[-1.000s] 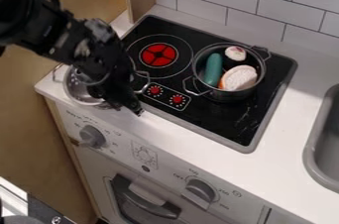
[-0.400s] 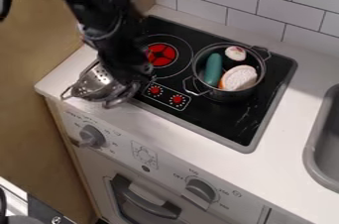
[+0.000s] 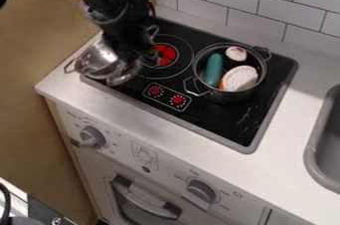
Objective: Put the pot over the left burner
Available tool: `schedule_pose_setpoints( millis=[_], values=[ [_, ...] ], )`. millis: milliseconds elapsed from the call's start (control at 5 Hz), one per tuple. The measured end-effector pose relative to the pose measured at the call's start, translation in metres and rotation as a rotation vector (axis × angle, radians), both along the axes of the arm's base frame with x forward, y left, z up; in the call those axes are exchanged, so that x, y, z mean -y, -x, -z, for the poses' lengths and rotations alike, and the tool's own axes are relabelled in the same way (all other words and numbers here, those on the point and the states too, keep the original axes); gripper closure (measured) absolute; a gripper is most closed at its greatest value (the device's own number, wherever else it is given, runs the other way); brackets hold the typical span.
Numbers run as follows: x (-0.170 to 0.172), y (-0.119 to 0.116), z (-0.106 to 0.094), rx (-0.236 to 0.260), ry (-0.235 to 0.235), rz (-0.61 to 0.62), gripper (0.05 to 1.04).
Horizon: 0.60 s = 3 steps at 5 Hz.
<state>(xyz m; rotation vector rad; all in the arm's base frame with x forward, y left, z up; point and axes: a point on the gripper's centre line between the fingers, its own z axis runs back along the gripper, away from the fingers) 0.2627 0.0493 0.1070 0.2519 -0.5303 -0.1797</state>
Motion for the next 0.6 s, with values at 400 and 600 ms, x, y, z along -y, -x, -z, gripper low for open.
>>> schedule_pose_setpoints(
  millis=[400,600],
  values=[
    [0.000,-0.041,-0.004,0.115,-0.055,0.034,1.030],
    [0.001,-0.061,0.001,0.152,-0.088,0.036,1.030]
  ],
)
